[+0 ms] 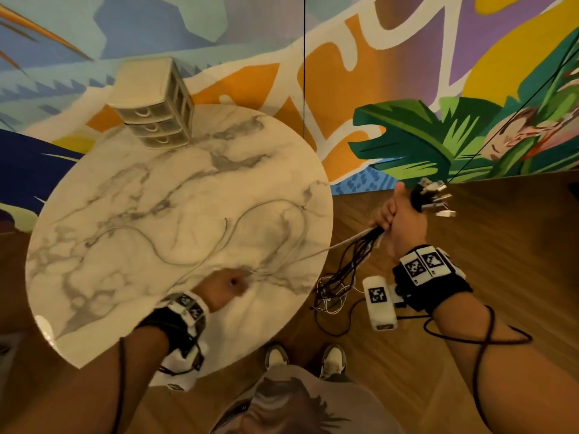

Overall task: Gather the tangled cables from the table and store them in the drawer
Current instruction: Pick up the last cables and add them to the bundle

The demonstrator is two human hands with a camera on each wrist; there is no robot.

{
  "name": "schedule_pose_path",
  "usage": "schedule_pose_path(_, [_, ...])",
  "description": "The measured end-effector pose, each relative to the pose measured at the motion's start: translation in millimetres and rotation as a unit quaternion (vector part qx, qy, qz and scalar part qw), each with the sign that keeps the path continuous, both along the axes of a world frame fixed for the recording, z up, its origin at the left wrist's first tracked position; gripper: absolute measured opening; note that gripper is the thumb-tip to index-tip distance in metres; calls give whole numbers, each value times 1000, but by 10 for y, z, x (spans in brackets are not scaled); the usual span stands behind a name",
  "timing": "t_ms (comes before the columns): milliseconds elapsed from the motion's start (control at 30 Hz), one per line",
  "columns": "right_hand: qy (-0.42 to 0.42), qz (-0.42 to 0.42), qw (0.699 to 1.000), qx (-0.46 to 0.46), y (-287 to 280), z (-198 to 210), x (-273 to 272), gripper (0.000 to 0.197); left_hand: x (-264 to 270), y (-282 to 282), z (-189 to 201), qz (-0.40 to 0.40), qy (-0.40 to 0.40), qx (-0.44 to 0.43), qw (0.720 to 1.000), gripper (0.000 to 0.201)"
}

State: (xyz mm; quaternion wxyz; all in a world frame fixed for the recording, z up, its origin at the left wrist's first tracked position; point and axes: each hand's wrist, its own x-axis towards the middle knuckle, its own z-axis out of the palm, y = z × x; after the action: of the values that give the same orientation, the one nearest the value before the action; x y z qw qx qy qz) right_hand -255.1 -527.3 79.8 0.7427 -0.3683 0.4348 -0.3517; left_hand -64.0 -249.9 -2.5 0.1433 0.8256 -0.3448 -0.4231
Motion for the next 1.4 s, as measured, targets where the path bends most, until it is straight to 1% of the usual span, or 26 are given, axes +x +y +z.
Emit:
schedule_pose_path(67, [19, -30, 999, -17, -42, 18, -33, 49, 264, 73, 159, 53, -69, -10, 996, 28])
schedule_pose_path(133, [70, -33, 996, -39, 12, 67, -12, 45, 425, 10, 419, 81, -132, -31, 987, 38])
schedule_pose_path(200, [163, 29, 982, -89, 148, 154, 42, 36, 462, -209, 711, 114, -177, -48, 976, 44])
schedule_pose_path(267, [232, 155, 944, -174, 384, 270, 126, 32, 343, -501, 956, 121, -237, -69, 962, 47])
schedule_pose_path(300, [254, 214, 920, -210, 523, 326, 179, 33, 219, -646, 1068, 97, -284, -72, 951, 48])
schedule_pose_path(333, [256, 260, 903, -228, 651, 341, 231, 34, 66, -785, 1180, 56, -332, -73, 939, 46])
schedule_pose_path(367, [250, 293, 890, -243, 772, 360, 284, 33, -116, -908, 1285, 6, -373, -68, 925, 42])
schedule_pose_path(400, [231, 306, 887, -258, 841, 337, 327, 28, -303, -1003, 1391, -42, -397, -62, 915, 39])
schedule_pose_path(467, [203, 288, 897, -267, 868, 259, 412, 13, -580, -1120, 1498, -111, -414, -49, 902, 36])
schedule_pose_path(500, [199, 278, 904, -257, 838, 267, 429, 13, -652, -1132, 1485, -137, -422, -48, 895, 35])
schedule_pose_path(567, [161, 265, 931, -190, 736, 281, 407, 21, -718, -1122, 1396, -168, -430, -57, 885, 34])
schedule_pose_path(633, [109, 268, 945, -154, 646, 284, 347, 29, -765, -1105, 1326, -170, -411, -56, 894, 33])
schedule_pose_path(700, [79, 265, 945, -176, 589, 250, 324, 28, -766, -1104, 1234, -148, -370, -78, 914, 29])
schedule_pose_path(767, [74, 217, 957, -178, 504, 201, 317, 29, -623, -1057, 1099, -84, -296, -99, 946, 26])
schedule_pose_path(833, [72, 139, 974, -164, 375, 182, 304, 32, -327, -908, 856, -13, -198, -93, 976, 24])
schedule_pose_path(867, [65, 106, 978, -165, 286, 169, 284, 30, -165, -797, 739, 18, -156, -83, 984, 24])
schedule_pose_path(900, [67, 82, 980, -170, 206, 172, 254, 27, -10, -668, 631, 43, -135, -70, 987, 24])
schedule_pose_path(933, [70, 62, 980, -176, 135, 164, 230, 27, 138, -536, 538, 58, -136, -50, 988, 25])
schedule_pose_path(1000, [80, 41, 978, -186, 29, 105, 180, 36, 389, -322, 427, 92, -160, -16, 983, 28])
schedule_pose_path(1033, [85, 29, 978, -189, -26, 90, 126, 40, 457, -309, 414, 111, -169, -20, 979, 30])
schedule_pose_path(1100, [98, 18, 977, -187, -57, 65, 107, 40, 550, -324, 511, 153, -173, -71, 970, 35])
schedule_pose_path(1167, [113, 7, 976, -188, -84, 43, 79, 40, 528, -501, 749, 188, -162, -172, 953, 40])
schedule_pose_path(1233, [129, -11, 973, -190, -133, 4, 20, 40, 379, -768, 1064, 220, -96, -270, 933, 42])
schedule_pose_path(1300, [136, -25, 973, -185, -205, -24, -80, 40, 122, -1031, 1317, 225, 9, -336, 914, 43])
schedule_pose_path(1367, [147, -36, 970, -188, -297, -49, -206, 38, -184, -1228, 1398, 216, 120, -354, 902, 45])
schedule_pose_path(1400, [158, -40, 969, -188, -342, -55, -279, 40, -343, -1287, 1340, 201, 167, -338, 904, 46])
